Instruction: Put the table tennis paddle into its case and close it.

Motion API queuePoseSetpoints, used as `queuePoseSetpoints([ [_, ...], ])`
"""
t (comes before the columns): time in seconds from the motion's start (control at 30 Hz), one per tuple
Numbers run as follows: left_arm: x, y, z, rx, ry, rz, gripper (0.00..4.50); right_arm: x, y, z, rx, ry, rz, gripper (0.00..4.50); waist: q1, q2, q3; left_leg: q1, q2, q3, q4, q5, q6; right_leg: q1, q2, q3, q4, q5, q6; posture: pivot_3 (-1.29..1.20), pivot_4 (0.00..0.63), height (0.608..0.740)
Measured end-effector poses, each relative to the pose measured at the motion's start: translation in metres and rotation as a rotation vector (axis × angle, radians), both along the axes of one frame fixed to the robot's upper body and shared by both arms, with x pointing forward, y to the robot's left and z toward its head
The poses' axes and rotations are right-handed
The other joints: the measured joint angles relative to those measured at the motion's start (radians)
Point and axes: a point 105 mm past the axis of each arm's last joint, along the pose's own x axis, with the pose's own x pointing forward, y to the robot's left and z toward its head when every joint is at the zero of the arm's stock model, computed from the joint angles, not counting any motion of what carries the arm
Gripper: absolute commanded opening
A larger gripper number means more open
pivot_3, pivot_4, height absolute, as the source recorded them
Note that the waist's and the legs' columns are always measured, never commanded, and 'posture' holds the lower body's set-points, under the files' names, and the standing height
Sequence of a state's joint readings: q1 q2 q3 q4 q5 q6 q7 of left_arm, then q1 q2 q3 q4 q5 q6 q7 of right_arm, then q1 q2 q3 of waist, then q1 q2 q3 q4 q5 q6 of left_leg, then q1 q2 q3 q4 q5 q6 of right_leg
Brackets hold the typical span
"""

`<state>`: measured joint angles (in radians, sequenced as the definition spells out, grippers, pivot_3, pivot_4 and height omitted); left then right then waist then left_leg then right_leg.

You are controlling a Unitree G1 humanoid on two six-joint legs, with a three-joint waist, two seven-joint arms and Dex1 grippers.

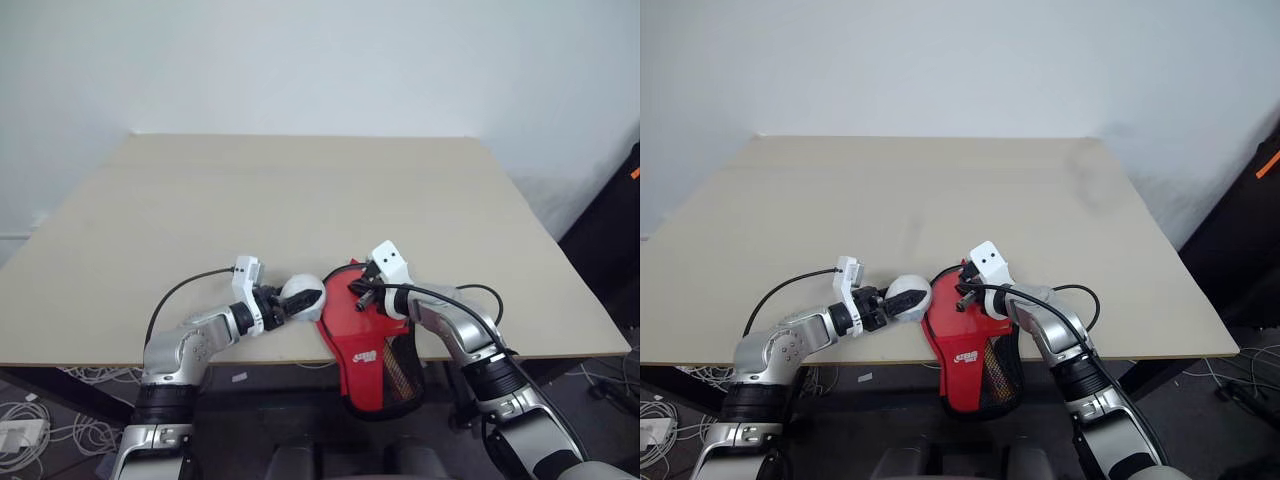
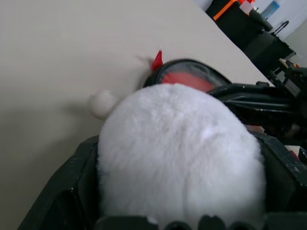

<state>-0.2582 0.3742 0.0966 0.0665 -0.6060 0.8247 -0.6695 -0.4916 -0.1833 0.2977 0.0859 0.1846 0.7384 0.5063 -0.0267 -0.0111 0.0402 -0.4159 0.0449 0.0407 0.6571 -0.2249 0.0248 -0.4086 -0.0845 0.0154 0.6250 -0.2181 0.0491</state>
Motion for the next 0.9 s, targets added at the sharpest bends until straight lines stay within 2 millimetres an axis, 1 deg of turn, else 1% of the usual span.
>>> queuePoseSetpoints([
  [0.23,-0.002,0.0,-0.001,-0.002,0.01,0.017,4.12,-0.001,0.0,-0.002,-0.002,0.007,-0.002,0.42,0.0,0.0,0.0,0.0,0.0,0.0,0.0,0.0,0.0,0.0,0.0,0.0,0.0,0.0,0.0,0.0,0.0,0.74],
  [0.5,0.003,0.004,-0.001,0.001,0.004,0.032,4.12,-0.002,-0.002,-0.007,-0.003,0.023,-0.004,0.42,0.0,0.0,0.0,0.0,0.0,0.0,0.0,0.0,0.0,0.0,0.0,0.0,0.0,0.0,0.0,0.0,0.0,0.74],
  [0.6,0.008,0.004,0.001,-0.004,0.005,0.036,3.55,-0.002,-0.002,-0.008,-0.002,0.014,-0.001,0.39,0.0,0.0,0.0,0.001,0.0,0.0,0.0,0.0,0.0,0.001,0.0,0.0,0.0,0.0,0.0,0.0,0.0,0.74],
  [0.73,0.015,0.007,0.004,-0.011,0.003,0.052,2.23,-0.003,-0.002,-0.009,-0.002,0.005,0.002,0.39,-0.001,0.0,0.0,0.001,0.0,0.0,0.0,0.0,0.0,0.001,0.0,0.0,0.0,0.0,0.0,0.0,0.0,0.74],
  [0.8,0.019,0.009,0.005,-0.007,0.001,0.064,1.67,-0.003,-0.002,-0.009,-0.003,0.002,0.003,0.39,-0.001,0.0,0.0,0.001,0.0,0.0,0.0,0.0,0.0,0.001,0.0,0.0,0.0,0.0,0.0,0.0,0.0,0.74],
  [0.9,0.024,0.011,0.005,-0.004,0.005,0.073,1.01,-0.003,-0.002,-0.009,-0.005,0.0,0.005,0.39,-0.001,0.0,0.0,0.001,0.0,0.0,0.0,0.0,0.001,0.001,0.0,0.0,0.0,0.0,0.0,0.0,0.0,0.74],
])
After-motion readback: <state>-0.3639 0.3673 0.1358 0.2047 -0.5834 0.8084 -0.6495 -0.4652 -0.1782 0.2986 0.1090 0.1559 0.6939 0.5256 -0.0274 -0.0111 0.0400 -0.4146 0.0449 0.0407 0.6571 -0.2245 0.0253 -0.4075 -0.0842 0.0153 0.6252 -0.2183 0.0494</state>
